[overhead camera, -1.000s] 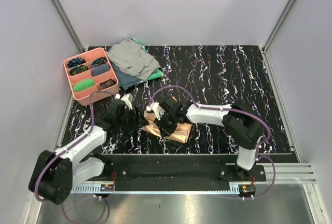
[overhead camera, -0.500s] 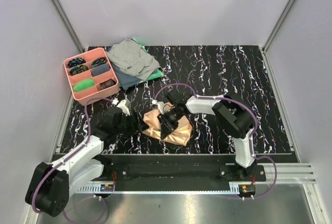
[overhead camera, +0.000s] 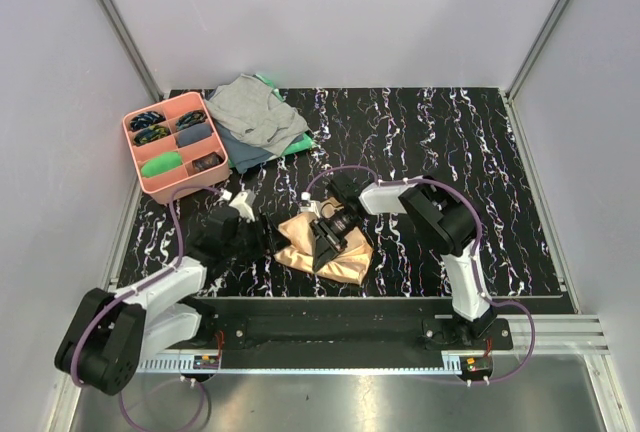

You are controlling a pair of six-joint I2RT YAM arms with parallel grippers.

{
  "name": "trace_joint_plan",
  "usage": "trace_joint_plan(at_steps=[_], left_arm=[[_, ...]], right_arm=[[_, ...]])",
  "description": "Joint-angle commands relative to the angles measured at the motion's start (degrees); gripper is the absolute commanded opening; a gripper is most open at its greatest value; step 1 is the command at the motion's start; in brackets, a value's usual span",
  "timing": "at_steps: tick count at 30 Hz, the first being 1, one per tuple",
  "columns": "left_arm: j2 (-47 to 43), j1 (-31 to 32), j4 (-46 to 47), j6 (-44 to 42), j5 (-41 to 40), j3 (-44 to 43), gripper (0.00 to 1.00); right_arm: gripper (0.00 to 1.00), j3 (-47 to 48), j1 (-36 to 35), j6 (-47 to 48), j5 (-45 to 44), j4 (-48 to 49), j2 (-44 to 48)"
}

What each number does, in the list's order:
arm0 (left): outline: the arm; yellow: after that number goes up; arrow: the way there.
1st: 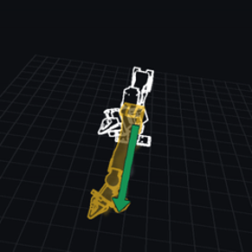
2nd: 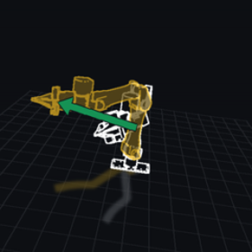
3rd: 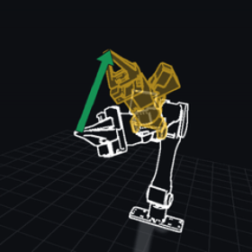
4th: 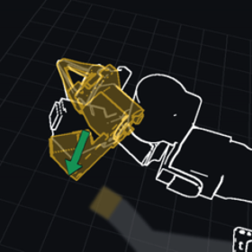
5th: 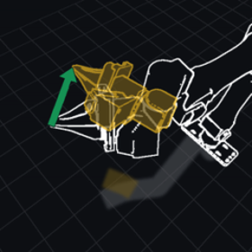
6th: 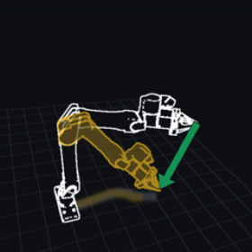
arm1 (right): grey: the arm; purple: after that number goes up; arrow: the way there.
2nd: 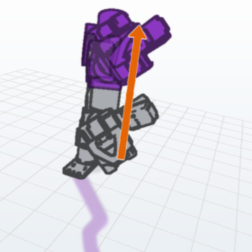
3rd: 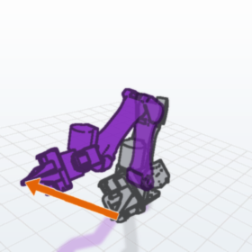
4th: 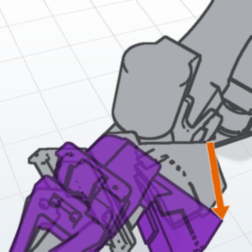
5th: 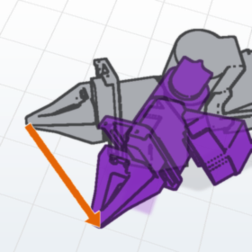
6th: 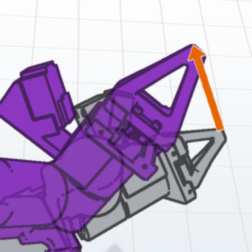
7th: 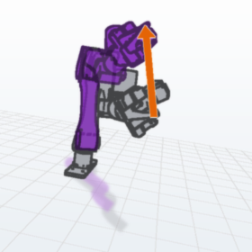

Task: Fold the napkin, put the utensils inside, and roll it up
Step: Roll the napkin with the utensil

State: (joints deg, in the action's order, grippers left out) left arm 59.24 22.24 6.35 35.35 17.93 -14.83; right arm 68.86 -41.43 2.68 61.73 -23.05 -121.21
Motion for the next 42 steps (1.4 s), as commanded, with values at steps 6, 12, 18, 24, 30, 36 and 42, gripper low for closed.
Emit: trace_joint_plan(at_steps=[6, 12, 18, 24, 30, 36, 42], left_arm=[[8.1, 0.0, 13.6, 0.2, 3.6, 2.1, 0.36], [10.0, 0.0, 12.0, -0.5, 4.1, 0.5, 0.0], [11.2, 0.0, 7.1, -1.1, 4.7, -2.5, 0.0], [14.0, 0.1, 0.3, -0.5, 4.7, -6.1, 0.0], [16.7, 0.0, -4.8, 0.0, 4.4, -8.9, 0.0], [17.8, 0.0, -5.6, 0.3, 5.0, -9.6, 0.0], [17.7, 0.0, -6.0, 0.4, 5.3, -9.9, 0.0]], right_arm=[[0.25, 1.2, 0.7, 1.5, -1.4, -1.4, -3.3], [0.43, 2.2, 0.9, -0.9, -7.1, -2.1, 0.4], [0.63, 3.0, 0.7, -4.0, -16.6, -3.6, 11.8], [0.69, 0.8, -7.3, -0.6, -40.3, -3.0, 23.3], [0.7, -7.3, -20.2, 3.3, -63.9, 5.7, 28.7], [0.65, -8.5, -24.2, 5.2, -68.5, 8.8, 25.7], [0.56, -8.5, -24.5, 6.9, -67.4, 9.9, 22.1]])
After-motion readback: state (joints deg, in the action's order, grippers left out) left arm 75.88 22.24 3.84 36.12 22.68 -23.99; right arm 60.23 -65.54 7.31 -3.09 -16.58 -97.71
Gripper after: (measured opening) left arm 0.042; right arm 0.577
